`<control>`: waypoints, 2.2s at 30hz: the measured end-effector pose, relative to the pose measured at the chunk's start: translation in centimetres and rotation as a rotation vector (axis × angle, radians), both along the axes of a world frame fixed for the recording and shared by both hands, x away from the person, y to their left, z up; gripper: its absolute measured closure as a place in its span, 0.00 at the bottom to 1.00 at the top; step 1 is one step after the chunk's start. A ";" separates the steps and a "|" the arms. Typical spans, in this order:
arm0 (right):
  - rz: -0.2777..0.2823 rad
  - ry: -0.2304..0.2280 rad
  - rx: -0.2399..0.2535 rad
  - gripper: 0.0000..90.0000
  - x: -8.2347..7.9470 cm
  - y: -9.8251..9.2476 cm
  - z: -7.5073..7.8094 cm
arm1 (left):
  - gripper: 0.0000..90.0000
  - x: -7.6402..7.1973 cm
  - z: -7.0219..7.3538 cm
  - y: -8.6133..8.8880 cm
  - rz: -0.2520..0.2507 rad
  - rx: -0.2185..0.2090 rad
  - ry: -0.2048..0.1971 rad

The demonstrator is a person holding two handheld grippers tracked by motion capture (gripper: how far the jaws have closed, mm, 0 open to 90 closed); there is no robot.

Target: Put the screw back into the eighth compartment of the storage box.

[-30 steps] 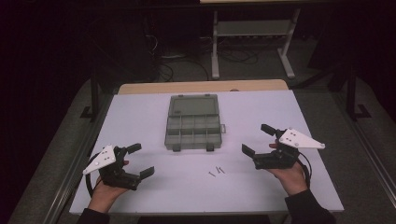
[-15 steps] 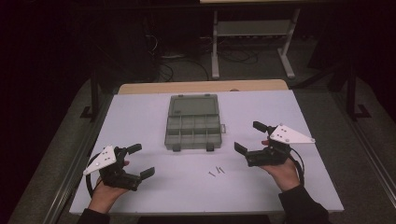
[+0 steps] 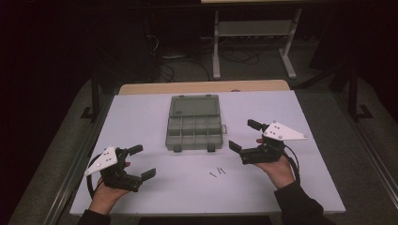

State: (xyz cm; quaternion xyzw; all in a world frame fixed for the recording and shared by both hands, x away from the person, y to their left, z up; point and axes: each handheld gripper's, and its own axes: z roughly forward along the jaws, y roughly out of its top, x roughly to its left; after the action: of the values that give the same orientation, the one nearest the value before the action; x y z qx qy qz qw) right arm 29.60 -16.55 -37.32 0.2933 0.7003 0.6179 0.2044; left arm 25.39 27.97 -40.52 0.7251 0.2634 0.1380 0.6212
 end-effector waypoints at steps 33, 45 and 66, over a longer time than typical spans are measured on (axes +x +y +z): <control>0.066 0.137 -0.128 0.03 1.8 3.5 -0.6 | 0.00 0.0 0.0 0.1 -0.005 0.012 -0.005; 0.066 0.240 -0.224 0.14 1.7 3.3 -1.0 | 0.00 0.0 -0.1 0.1 -0.007 0.015 -0.004; 0.120 0.423 -0.357 0.39 1.7 4.4 -2.1 | 0.00 0.0 -0.2 0.1 -0.009 0.009 -0.002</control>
State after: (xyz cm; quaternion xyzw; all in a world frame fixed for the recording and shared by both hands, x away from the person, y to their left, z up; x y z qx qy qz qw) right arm 31.26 -12.19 -39.42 0.3331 0.8413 0.4208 0.0651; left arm 25.43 28.06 -40.68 0.7290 0.2588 0.1370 0.6187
